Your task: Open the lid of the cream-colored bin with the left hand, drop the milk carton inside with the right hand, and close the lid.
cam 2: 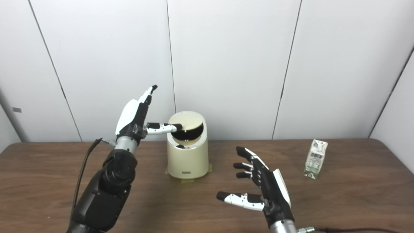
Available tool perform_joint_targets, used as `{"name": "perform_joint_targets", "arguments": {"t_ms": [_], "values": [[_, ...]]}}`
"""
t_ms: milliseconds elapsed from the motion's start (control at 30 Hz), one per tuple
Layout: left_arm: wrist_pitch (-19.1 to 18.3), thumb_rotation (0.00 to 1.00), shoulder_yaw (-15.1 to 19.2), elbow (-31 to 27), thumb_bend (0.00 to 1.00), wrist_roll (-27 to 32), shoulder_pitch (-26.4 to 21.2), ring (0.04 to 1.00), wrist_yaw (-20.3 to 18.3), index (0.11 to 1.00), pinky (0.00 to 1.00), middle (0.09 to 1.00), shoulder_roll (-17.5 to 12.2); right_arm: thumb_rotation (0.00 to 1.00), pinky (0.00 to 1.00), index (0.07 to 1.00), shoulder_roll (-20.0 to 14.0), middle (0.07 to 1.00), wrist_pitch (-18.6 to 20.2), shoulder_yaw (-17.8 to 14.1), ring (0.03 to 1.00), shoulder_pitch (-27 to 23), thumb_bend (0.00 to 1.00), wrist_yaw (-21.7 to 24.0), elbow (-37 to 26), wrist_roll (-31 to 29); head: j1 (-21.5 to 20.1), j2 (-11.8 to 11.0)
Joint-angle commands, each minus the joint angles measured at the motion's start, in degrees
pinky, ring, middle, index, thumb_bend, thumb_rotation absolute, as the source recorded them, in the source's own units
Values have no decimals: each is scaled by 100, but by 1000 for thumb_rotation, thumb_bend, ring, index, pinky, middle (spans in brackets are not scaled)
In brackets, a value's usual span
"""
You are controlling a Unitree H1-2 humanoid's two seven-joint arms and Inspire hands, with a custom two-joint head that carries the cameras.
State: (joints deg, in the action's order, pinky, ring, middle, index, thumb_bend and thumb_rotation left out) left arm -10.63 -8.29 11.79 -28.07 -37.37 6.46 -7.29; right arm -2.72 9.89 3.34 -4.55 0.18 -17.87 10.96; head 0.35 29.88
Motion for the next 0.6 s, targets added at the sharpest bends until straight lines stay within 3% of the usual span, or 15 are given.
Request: {"name": "perform_joint_targets", "arguments": {"t_ms": [0, 100, 167, 200, 267, 367, 567], "values": [[300, 221, 192, -410, 889, 338, 46, 1000, -37, 1000, 963, 1000, -99, 168, 655, 839, -33, 872, -146, -16, 748, -126, 732, -18, -177, 50, 2, 6], [344, 219, 507, -1013, 839, 1127, 549, 1000, -502, 1000, 979, 1000, -178, 166, 653, 838, -50, 871, -123, -14, 741, -133, 722, -13, -192, 76, 13, 33], [357, 206, 579, -1269, 809, 1310, 810, 983, -637, 983, 956, 966, -233, 158, 649, 837, -54, 868, -122, -19, 736, -137, 719, -9, -194, 78, 18, 35], [339, 201, 594, -1414, 804, 1248, 996, 977, -589, 976, 949, 954, -244, 156, 648, 837, -51, 867, -114, -24, 735, -136, 719, -3, -193, 62, 21, 39], [406, 83, 622, -1597, 767, 1154, 1308, 896, -486, 855, 869, 860, -255, 158, 651, 839, -53, 871, -116, -31, 741, -136, 718, 1, -183, 43, 7, 38], [533, 12, 827, -1876, 740, 1546, 1848, 816, -516, 780, 766, 801, -173, 169, 636, 840, -68, 870, -165, -39, 735, -136, 714, -4, -154, 44, 13, 36], [868, 7, 1014, -2060, 736, 1931, 2519, 677, -521, 763, 603, 728, -68, 180, 621, 839, -73, 866, -154, -55, 730, -115, 717, -24, -176, 69, -13, 30]]}}
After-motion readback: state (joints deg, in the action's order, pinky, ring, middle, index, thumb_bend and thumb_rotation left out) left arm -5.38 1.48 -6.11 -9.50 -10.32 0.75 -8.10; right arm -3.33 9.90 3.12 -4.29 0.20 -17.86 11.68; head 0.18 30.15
